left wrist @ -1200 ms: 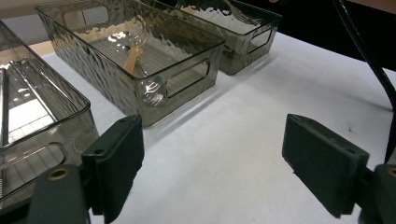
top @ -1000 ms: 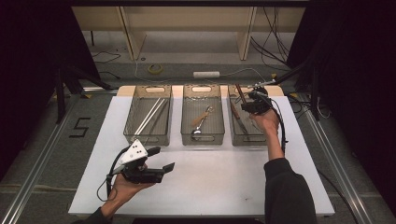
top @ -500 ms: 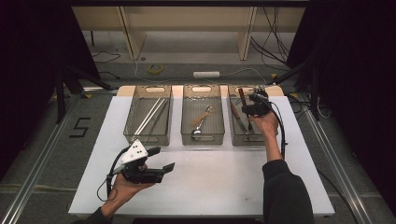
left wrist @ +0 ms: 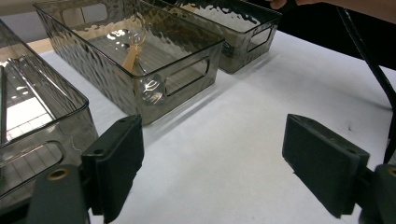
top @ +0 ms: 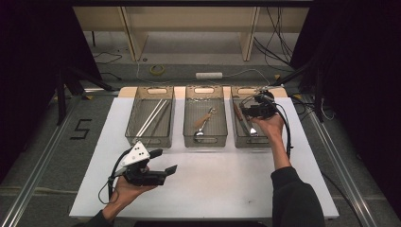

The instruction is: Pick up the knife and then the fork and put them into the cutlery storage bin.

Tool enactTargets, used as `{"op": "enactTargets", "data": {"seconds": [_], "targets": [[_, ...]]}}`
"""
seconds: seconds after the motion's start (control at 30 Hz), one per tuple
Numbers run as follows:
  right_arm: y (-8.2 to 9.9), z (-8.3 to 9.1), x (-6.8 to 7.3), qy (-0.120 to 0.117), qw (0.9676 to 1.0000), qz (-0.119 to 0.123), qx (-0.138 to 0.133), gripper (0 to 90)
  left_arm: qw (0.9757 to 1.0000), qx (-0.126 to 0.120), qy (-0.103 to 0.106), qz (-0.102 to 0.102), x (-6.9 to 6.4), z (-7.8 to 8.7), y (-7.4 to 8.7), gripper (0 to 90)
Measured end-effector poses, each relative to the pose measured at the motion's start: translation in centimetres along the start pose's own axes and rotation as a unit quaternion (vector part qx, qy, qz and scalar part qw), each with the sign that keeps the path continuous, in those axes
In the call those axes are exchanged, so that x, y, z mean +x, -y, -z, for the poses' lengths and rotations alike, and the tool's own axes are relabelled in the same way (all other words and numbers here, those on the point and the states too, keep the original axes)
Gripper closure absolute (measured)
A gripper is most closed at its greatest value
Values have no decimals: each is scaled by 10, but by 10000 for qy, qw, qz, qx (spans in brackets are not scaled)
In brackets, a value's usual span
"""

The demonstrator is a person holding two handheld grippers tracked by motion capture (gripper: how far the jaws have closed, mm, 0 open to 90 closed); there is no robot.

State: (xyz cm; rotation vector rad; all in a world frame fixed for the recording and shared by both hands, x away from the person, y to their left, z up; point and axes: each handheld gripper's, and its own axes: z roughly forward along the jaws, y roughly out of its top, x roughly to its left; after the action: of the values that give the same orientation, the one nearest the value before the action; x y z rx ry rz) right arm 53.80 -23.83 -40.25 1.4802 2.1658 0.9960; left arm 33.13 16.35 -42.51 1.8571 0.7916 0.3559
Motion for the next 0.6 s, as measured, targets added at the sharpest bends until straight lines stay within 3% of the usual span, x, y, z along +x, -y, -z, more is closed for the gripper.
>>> {"op": "enactTargets", "data": {"seconds": [0.33,0.6], "targets": [[14,18,12,-348,9992,110,-184,375,10000,7,28,54,0,0,0,197],[26,39,26,-573,9970,200,-486,332,10000,2,36,75,0,0,0,196]]}}
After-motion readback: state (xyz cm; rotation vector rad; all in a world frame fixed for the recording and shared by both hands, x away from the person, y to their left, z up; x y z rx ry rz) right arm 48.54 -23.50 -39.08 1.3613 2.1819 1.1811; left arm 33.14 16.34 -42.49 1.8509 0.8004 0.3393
